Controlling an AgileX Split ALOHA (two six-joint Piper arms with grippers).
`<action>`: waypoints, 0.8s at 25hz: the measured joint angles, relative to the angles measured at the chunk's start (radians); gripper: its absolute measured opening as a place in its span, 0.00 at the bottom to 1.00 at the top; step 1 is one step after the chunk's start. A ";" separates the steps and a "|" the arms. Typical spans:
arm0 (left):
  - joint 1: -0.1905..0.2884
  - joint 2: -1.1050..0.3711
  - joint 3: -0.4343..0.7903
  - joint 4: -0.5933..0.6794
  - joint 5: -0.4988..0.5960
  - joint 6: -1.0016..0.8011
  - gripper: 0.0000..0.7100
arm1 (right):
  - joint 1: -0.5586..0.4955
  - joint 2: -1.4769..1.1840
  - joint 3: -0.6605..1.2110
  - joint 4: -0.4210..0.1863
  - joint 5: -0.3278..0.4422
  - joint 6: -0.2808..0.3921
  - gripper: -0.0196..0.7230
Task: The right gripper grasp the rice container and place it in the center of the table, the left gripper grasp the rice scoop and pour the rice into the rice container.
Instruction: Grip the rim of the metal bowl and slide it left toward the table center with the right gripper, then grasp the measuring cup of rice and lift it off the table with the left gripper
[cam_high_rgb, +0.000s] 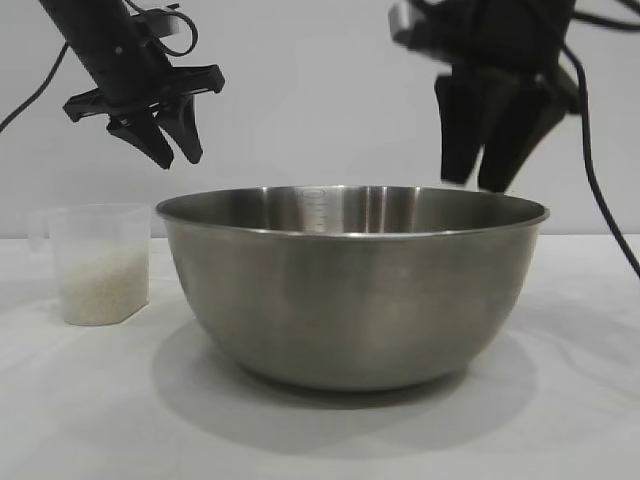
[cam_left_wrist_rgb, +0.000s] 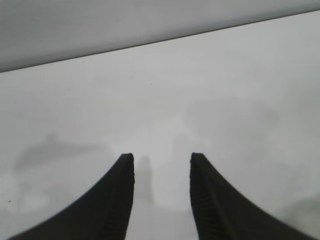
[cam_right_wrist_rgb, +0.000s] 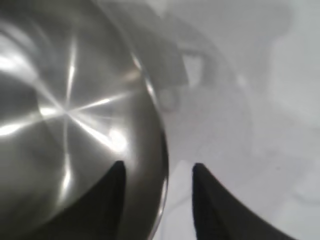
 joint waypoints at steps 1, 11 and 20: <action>0.000 0.000 0.000 0.000 0.000 0.000 0.31 | 0.000 -0.033 0.017 0.010 -0.027 -0.004 0.42; 0.000 0.000 0.000 0.002 0.000 0.000 0.31 | 0.000 -0.420 0.567 0.209 -0.511 -0.338 0.45; 0.000 0.000 0.000 0.002 0.000 0.000 0.31 | 0.000 -0.911 0.883 0.476 -0.574 -0.581 0.45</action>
